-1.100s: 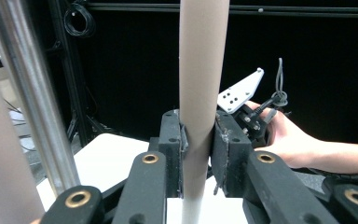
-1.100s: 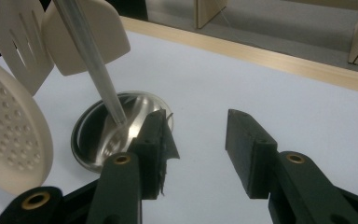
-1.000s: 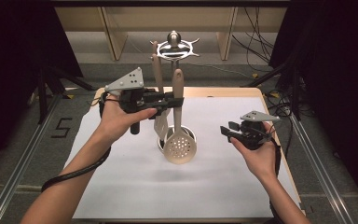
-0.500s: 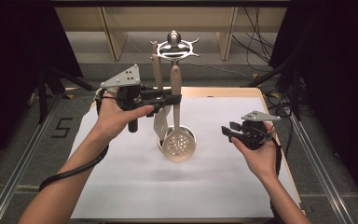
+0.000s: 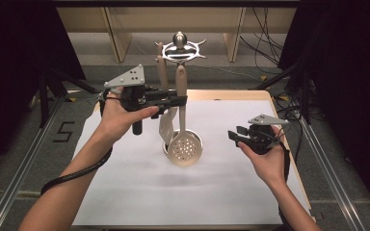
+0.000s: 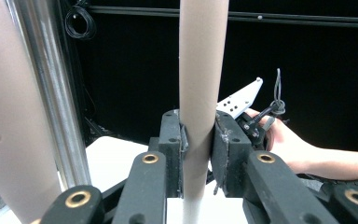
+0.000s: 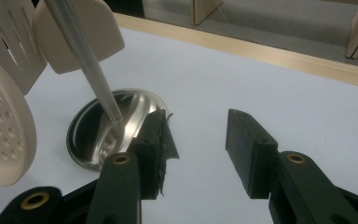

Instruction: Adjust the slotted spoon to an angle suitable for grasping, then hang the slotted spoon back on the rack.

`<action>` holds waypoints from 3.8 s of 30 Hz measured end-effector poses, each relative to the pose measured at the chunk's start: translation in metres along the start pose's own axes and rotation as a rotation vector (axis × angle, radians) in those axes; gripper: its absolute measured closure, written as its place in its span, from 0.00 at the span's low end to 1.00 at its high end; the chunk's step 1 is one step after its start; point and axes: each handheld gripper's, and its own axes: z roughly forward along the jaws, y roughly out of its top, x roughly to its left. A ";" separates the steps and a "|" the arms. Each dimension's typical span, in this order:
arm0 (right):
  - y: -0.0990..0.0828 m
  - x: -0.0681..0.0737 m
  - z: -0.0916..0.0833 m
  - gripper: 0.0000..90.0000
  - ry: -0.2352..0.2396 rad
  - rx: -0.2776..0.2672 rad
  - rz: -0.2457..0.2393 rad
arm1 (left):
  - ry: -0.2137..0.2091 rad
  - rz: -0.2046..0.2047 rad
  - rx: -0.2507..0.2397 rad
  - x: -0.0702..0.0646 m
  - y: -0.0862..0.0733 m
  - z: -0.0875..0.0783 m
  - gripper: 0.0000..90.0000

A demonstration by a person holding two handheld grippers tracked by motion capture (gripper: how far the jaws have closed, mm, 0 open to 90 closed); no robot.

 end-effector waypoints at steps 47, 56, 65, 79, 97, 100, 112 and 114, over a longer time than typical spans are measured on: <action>-0.002 0.001 0.003 0.65 0.000 -0.018 0.007 | 0.014 -0.110 -0.014 0.020 -0.007 0.008 0.81; -0.002 0.001 0.000 0.65 0.005 0.033 0.013 | 0.129 -0.085 -0.039 0.005 -0.012 0.002 0.72; -0.003 -0.011 -0.007 0.64 -0.008 0.004 0.040 | 0.299 0.048 -0.056 -0.019 -0.011 -0.032 0.51; 0.006 -0.024 -0.019 0.64 -0.053 -0.035 0.050 | 0.411 0.035 -0.114 -0.023 -0.016 -0.067 0.51; 0.000 -0.037 -0.020 0.64 -0.073 -0.027 0.050 | 0.529 0.045 -0.056 -0.010 -0.051 -0.084 0.50; -0.002 -0.039 -0.021 0.64 -0.084 -0.021 0.053 | 0.551 0.048 -0.035 -0.007 -0.062 -0.090 0.50; -0.007 -0.040 -0.020 0.64 -0.088 -0.020 0.081 | 0.661 -0.017 -0.007 0.010 -0.103 -0.112 0.50; -0.007 -0.040 -0.019 0.64 -0.088 -0.017 0.075 | 0.674 -0.005 -0.005 0.012 -0.107 -0.114 0.50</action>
